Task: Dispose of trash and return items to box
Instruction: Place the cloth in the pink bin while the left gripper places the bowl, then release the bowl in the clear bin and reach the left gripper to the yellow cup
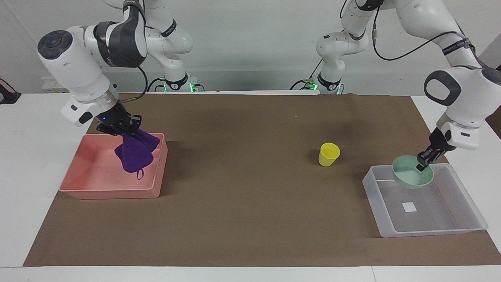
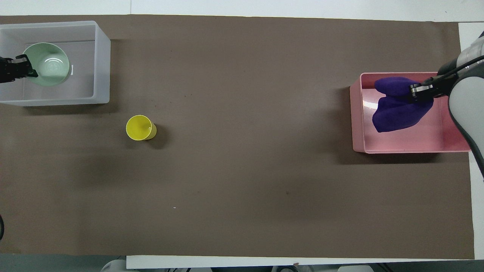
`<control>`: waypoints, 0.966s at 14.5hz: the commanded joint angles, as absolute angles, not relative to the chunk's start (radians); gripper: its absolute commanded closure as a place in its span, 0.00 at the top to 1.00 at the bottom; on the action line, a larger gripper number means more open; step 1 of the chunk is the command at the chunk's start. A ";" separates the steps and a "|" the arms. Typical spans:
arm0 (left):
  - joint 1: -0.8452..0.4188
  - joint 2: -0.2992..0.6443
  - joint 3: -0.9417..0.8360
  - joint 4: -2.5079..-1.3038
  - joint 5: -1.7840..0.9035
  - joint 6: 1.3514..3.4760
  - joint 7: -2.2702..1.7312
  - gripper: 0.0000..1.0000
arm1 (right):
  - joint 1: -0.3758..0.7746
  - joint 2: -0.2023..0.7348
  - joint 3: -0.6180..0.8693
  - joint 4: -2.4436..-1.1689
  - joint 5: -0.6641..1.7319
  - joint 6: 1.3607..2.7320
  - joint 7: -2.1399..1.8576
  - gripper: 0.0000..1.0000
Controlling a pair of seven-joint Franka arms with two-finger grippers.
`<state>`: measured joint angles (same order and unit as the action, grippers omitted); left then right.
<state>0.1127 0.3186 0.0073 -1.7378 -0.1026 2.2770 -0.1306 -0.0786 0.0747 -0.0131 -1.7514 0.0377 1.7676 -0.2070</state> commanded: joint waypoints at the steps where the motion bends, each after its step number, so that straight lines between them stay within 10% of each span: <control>1: 0.106 0.441 0.003 -1.680 -0.113 2.353 -0.141 0.00 | -0.130 0.051 0.000 -1.883 0.021 1.885 -0.252 0.00; 3: 0.113 0.456 0.003 -1.687 -0.107 2.326 -0.132 0.02 | -0.133 0.081 0.000 -1.928 0.020 1.960 -0.252 0.01; 5: 0.104 0.457 0.003 -1.683 -0.109 2.322 -0.135 0.63 | -0.133 0.104 0.000 -1.963 0.020 2.017 -0.247 0.05; 7: 0.095 0.451 0.002 -1.668 -0.109 2.321 -0.136 0.77 | -0.124 0.106 0.000 -1.974 0.018 2.034 -0.244 0.11; 9: 0.071 0.393 -0.002 -1.669 -0.109 2.292 -0.143 0.83 | -0.121 0.110 0.002 -1.962 0.017 2.023 -0.245 0.68; 10: 0.057 0.356 0.002 -1.669 -0.110 2.237 -0.144 0.89 | -0.120 0.112 0.002 -1.953 0.017 2.017 -0.244 0.81; 14: -0.076 0.224 -0.002 -1.700 -0.095 1.952 -0.239 0.97 | -0.109 0.086 0.017 -1.890 0.031 1.909 -0.239 0.99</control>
<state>0.0037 0.2946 -0.0169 -1.6523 -0.1027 2.0599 -0.1747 -0.1170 0.1102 0.0064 -1.9238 0.0331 1.9710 -0.2428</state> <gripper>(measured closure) 0.053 0.348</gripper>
